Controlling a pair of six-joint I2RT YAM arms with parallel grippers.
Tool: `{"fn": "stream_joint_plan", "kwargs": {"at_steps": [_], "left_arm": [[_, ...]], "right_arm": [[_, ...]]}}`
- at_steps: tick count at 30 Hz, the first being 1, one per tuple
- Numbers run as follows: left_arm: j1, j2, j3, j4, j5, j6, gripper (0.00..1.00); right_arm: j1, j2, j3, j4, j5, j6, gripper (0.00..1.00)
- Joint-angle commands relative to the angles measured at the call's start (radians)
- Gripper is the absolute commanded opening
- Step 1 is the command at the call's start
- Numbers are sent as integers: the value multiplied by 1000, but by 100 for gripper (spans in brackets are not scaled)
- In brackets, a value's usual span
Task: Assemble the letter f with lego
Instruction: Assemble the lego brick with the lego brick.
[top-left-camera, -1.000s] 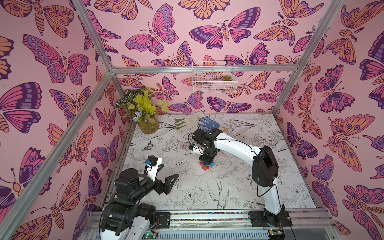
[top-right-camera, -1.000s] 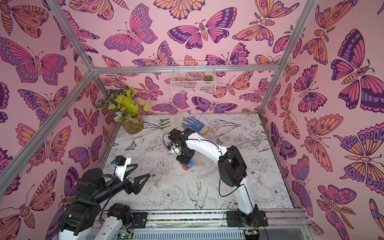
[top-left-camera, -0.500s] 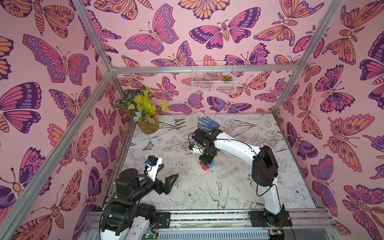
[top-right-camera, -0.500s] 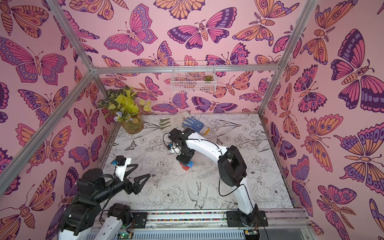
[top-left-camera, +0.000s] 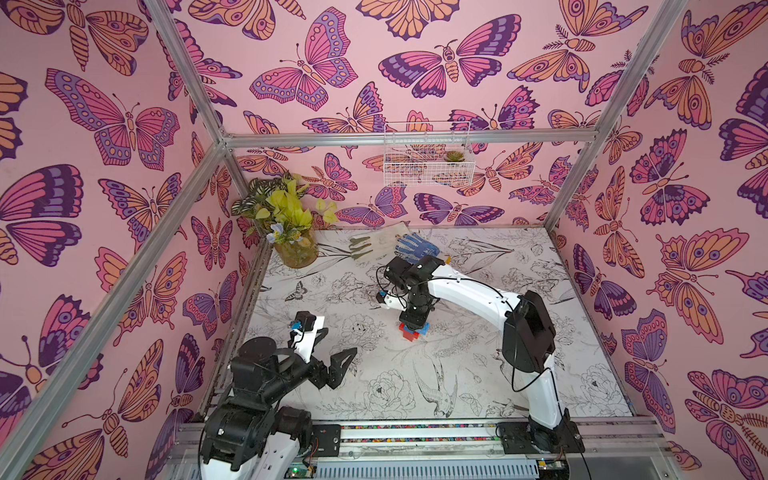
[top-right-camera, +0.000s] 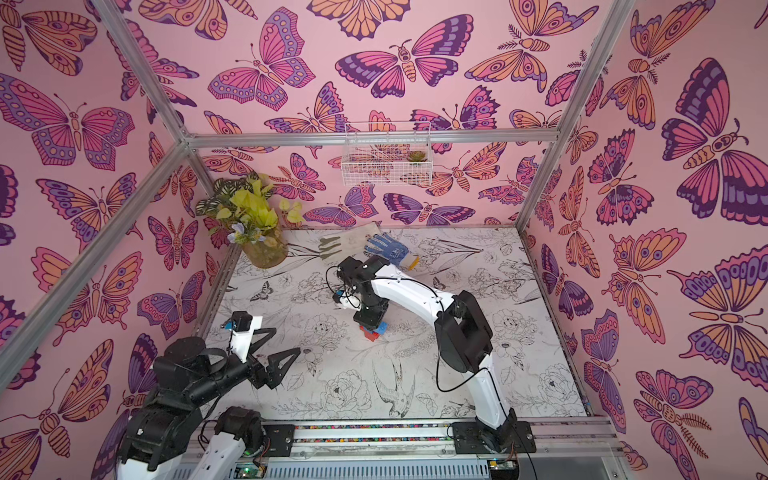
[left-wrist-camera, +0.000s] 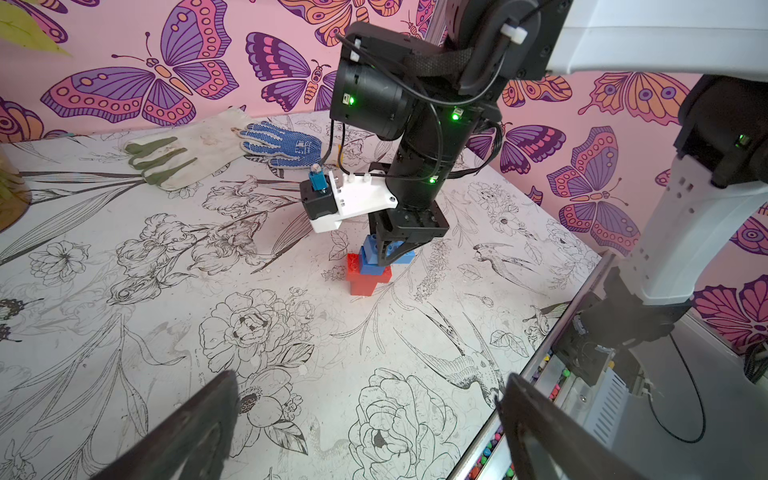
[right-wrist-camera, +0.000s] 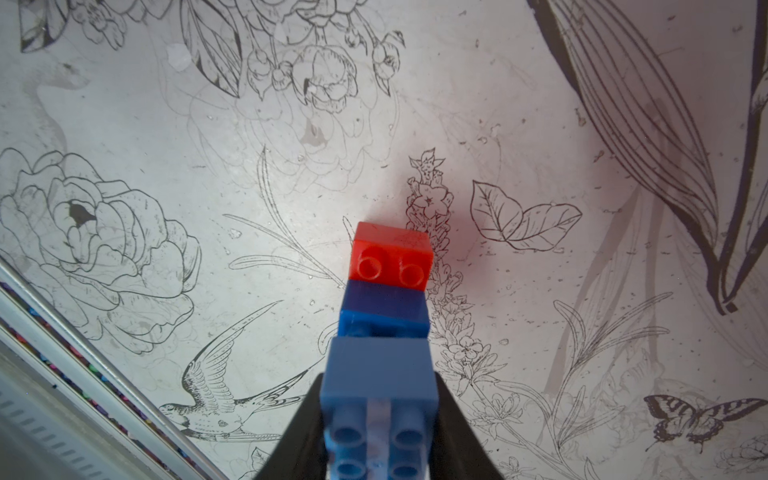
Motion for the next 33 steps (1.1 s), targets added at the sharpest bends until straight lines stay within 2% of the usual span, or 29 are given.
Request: {"fn": "stream_joint_plan", "kwargs": {"at_steps": [1,24,33], "left_arm": [[-7,-16,-13,16,4,-1,99],[-7,-15,-13,14,5,-1,99],[-7,-18,-13,15,6,0,99]], "right_arm": [[-3,50,2,-62,-27,-50,13],[-3,68,144,-118,8,28,12],[-1,69,155,-134,5,43,12]]}}
